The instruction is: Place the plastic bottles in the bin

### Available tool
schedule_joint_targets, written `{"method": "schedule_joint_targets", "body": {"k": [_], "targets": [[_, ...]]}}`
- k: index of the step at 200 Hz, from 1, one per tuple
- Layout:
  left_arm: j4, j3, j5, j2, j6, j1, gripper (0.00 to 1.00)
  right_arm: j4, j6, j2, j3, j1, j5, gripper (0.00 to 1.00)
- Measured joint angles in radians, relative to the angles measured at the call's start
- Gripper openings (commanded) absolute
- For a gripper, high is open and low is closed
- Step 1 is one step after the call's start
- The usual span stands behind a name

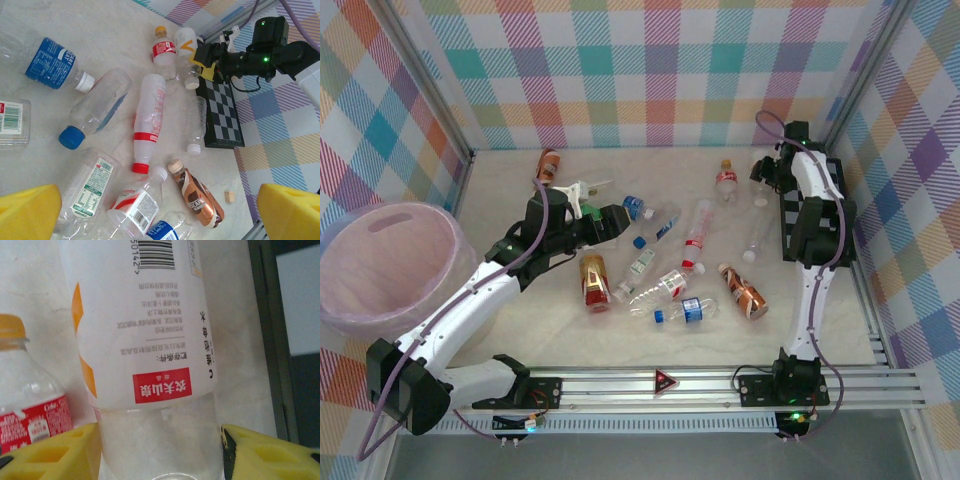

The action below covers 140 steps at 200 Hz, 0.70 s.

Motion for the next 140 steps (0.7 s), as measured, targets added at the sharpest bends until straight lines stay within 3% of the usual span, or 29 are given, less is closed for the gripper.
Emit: {"method": "schedule_joint_targets", "body": {"k": [42,60,90,140], "targets": [[0.000,-0.005,0.000,-0.010,0.000,0.000,1.00,0.010,-0.001,-0.092,-0.127,-0.002,-0.013,0.59],[0.000,-0.007,0.000,-0.016,0.000,0.000,1.00,0.011,-0.003,-0.097,-0.134,-0.002,-0.013,0.53],[0.000,-0.007,-0.001,-0.017,0.000,0.000,1.00,0.049,-0.002,-0.128,-0.200,-0.002,-0.017,0.52],[0.057,-0.007,0.051,-0.011,-0.053,0.000,1.00,0.051,-0.005,-0.306,-0.271,-0.002,-0.050,0.50]]}}
